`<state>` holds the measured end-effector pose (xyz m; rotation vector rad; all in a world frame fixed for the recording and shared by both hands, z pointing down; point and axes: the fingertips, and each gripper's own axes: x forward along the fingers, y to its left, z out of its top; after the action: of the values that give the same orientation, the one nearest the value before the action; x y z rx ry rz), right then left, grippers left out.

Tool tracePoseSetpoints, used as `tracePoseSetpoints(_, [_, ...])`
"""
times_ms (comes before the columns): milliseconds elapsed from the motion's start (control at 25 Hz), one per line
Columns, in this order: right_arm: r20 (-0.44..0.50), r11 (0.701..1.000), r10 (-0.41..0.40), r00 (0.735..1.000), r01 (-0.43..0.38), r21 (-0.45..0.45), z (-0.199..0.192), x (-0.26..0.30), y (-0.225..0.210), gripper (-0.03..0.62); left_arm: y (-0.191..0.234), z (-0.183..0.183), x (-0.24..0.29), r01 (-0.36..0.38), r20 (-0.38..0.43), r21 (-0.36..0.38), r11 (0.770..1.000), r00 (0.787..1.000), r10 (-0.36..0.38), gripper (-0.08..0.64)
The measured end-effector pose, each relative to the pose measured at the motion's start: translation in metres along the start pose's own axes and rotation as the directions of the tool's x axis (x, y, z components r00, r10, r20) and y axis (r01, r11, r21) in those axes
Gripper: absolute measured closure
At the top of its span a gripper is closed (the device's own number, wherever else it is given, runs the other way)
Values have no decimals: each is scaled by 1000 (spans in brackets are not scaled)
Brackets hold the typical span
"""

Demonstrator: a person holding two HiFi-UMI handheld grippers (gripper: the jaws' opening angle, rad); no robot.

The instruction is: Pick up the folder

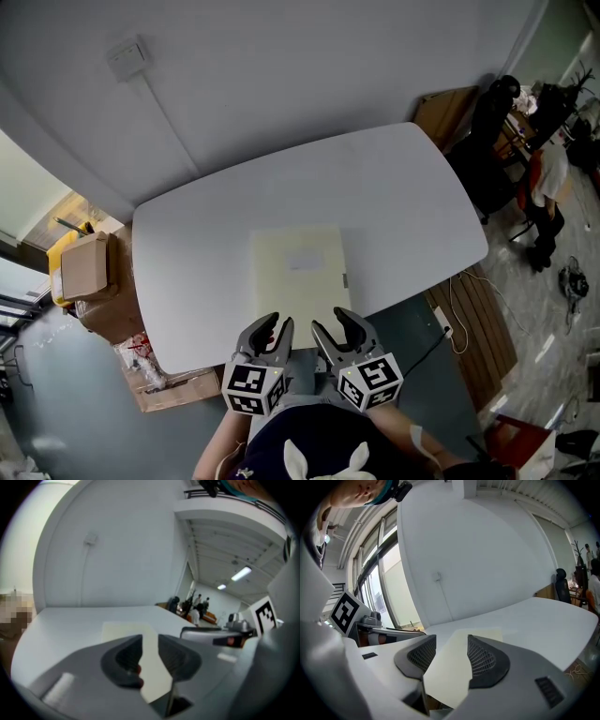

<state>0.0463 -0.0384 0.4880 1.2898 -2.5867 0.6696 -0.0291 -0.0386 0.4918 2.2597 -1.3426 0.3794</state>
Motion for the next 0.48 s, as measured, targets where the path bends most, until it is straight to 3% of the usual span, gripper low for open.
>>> tracePoseSetpoints(480, [-38,1000,-15,999,14,-13,-5,16,-15,409,11,-10,20,1,-60,15,1000,998,0,426])
